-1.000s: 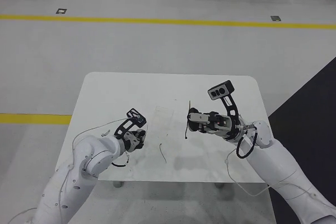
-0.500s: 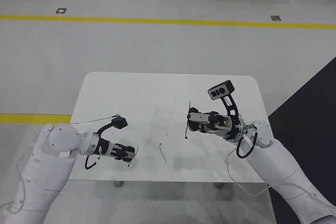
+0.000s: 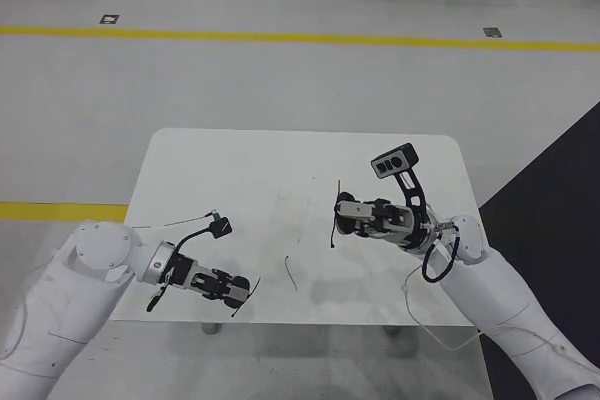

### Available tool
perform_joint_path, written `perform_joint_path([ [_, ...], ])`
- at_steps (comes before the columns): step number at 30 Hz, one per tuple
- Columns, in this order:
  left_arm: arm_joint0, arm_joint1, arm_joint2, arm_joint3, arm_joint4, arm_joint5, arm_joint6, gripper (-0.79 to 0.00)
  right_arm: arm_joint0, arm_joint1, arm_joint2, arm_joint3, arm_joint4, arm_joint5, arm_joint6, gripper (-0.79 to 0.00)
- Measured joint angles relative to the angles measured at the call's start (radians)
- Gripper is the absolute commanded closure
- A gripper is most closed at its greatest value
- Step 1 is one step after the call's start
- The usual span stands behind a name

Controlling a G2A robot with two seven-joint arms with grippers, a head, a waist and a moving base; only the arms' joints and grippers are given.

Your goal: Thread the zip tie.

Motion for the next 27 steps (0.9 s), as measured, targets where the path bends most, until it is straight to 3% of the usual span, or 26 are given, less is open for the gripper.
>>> perform_joint_path([
  [3, 0.005, 0.0, 0.004, -0.004, -0.003, 0.007, 0.003, 0.0, 0.0, 0.0, 0.0, 0.0, 0.0, 0.0, 0.0, 0.0],
  [7, 0.012, 0.002, 0.027, -0.017, -0.112, 0.109, 0.0, 0.0, 0.0, 0.0, 0.0, 0.0, 0.0, 0.0, 0.0, 0.0],
  [11, -0.009, 0.029, 0.064, -0.012, -0.323, 0.239, 0.0, 0.0, -0.01, 0.001, 0.017, -0.006, -0.024, 0.0, -0.013, 0.0],
  [15, -0.039, 0.068, 0.117, -0.016, -0.53, 0.377, 0.0, 0.0, -0.027, 0.011, 0.065, 0.013, -0.113, -0.015, 0.053, 0.0],
  [21, -0.061, 0.107, 0.196, -0.069, -0.792, 0.501, 0.0, 0.0, -0.046, 0.012, 0.101, 0.007, -0.164, -0.036, 0.071, 0.0],
  [27, -0.079, 0.114, 0.268, -0.099, -0.908, 0.546, 0.0, 0.0, -0.051, 0.008, 0.109, -0.007, -0.165, -0.047, 0.06, 0.0],
])
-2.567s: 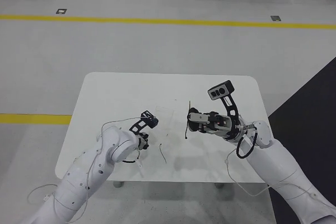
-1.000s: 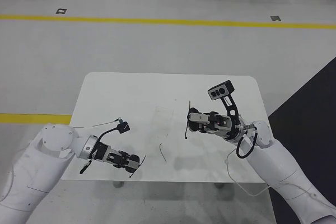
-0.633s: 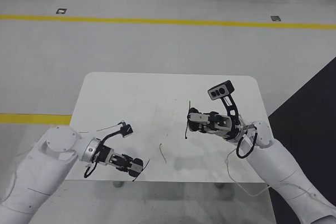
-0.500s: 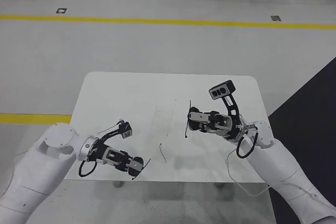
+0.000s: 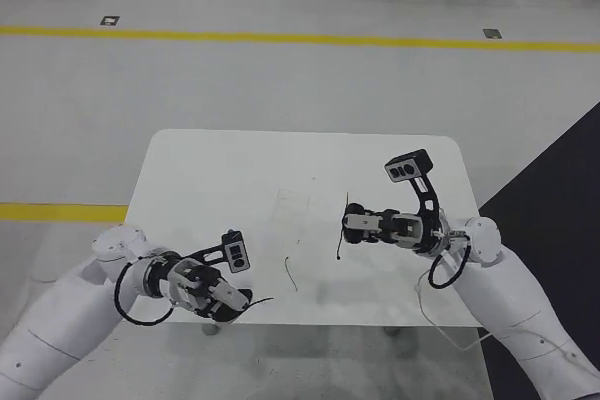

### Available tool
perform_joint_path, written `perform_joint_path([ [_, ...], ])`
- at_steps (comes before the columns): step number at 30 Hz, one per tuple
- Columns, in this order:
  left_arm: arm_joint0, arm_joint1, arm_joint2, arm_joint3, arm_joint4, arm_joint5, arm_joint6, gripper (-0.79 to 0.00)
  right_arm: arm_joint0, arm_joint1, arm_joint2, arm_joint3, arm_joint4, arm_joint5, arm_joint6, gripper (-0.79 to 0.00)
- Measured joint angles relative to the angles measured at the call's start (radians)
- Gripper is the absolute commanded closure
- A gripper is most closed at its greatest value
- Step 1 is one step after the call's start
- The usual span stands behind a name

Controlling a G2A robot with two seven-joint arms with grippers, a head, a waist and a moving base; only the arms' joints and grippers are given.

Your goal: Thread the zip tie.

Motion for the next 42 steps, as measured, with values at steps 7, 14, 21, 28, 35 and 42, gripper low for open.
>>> perform_joint_path([
  [7, 0.002, 0.0, -0.002, 0.0, 0.002, -0.001, 0.001, 0.0, 0.0, 0.0, 0.0, 0.0, 0.0, 0.0, 0.0, 0.0],
  [14, 0.032, -0.015, -0.031, -0.022, -0.098, 0.007, 0.058, 0.0, 0.0, 0.0, 0.0, 0.0, 0.0, 0.0, 0.0, 0.0],
  [21, 0.032, -0.049, -0.024, -0.061, -0.075, -0.047, 0.196, 0.0, 0.0, 0.0, 0.0, 0.0, 0.0, 0.0, 0.0, 0.0],
  [28, 0.046, -0.078, -0.011, -0.05, -0.142, -0.005, 0.185, 0.0, 0.0, 0.0, 0.0, 0.0, 0.0, 0.0, 0.0, 0.0],
  [35, 0.044, -0.079, -0.011, -0.047, -0.142, 0.002, 0.183, 0.0, 0.0, 0.0, 0.0, 0.0, 0.0, 0.0, 0.0, 0.0],
  [42, 0.094, -0.096, -0.024, -0.094, -0.202, -0.091, 0.286, 0.0, 0.0, 0.0, 0.0, 0.0, 0.0, 0.0, 0.0, 0.0],
])
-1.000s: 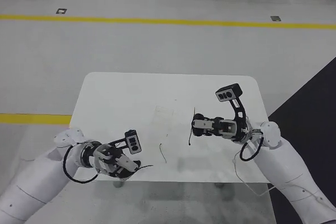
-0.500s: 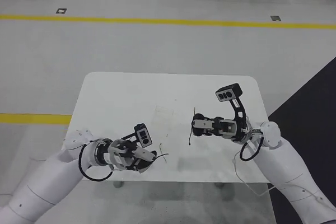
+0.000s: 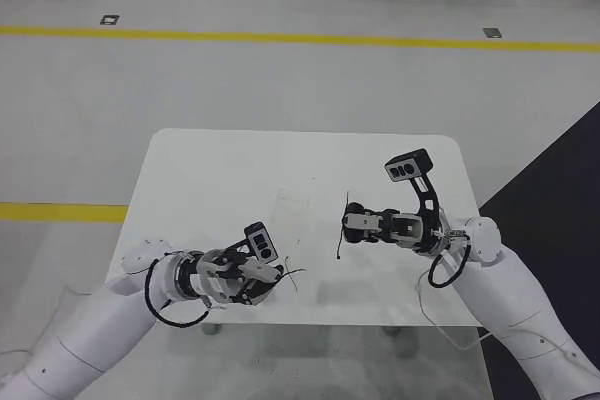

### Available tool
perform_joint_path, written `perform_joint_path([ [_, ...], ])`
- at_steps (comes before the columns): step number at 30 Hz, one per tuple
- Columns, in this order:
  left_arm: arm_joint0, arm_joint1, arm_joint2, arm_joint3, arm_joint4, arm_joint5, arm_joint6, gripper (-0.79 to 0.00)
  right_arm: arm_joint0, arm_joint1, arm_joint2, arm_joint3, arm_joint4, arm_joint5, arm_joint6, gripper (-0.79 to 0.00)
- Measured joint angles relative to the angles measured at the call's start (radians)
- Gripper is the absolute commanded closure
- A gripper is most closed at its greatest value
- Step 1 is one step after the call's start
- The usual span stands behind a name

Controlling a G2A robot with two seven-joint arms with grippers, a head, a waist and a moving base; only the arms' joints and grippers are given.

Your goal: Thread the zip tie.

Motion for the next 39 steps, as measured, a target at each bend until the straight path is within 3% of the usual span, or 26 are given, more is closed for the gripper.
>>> perform_joint_path([
  [6, 0.029, -0.029, -0.011, -0.01, -0.05, -0.103, 0.057, 0.0, 0.0, 0.0, 0.0, 0.0, 0.0, 0.0, 0.0, 0.0],
  [15, 0.052, -0.067, 0.017, 0.003, -0.023, -0.07, 0.056, 0.0, 0.0, 0.0, 0.0, 0.0, 0.0, 0.0, 0.0, 0.0],
  [39, 0.076, -0.144, -0.024, 0.028, -0.008, -0.047, 0.064, 0.0, -0.041, -0.01, 0.034, -0.051, -0.041, 0.021, -0.048, 0.0],
])
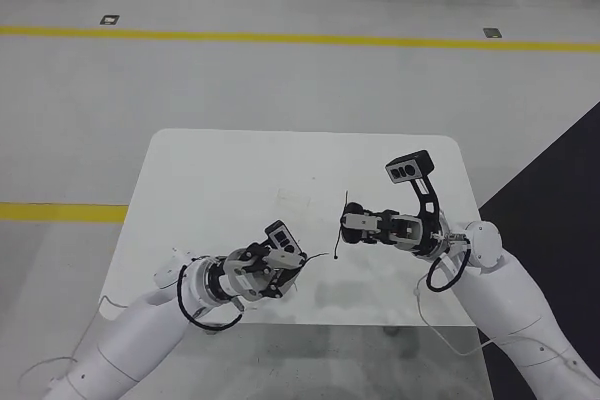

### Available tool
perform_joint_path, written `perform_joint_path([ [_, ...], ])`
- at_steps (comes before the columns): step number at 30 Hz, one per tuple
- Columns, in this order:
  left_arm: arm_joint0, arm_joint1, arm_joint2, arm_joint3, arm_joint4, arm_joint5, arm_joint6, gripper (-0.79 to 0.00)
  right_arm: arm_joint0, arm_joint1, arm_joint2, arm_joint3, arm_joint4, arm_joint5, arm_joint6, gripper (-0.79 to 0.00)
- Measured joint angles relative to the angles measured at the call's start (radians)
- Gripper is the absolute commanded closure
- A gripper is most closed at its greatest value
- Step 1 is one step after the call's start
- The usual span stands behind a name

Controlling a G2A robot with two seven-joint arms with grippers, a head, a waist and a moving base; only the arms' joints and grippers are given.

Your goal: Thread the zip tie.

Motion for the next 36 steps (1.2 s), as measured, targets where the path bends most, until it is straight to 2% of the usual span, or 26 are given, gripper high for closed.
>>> perform_joint_path([
  [15, 0.046, -0.024, -0.049, -0.014, 0.035, 0.036, -0.008, 0.0, 0.0, 0.0, 0.0, 0.0, 0.0, 0.0, 0.0, 0.0],
  [36, 0.05, -0.067, -0.078, -0.015, 0.089, 0.055, 0.012, 0.0, 0.0, 0.0, 0.0, 0.0, 0.0, 0.0, 0.0, 0.0],
])
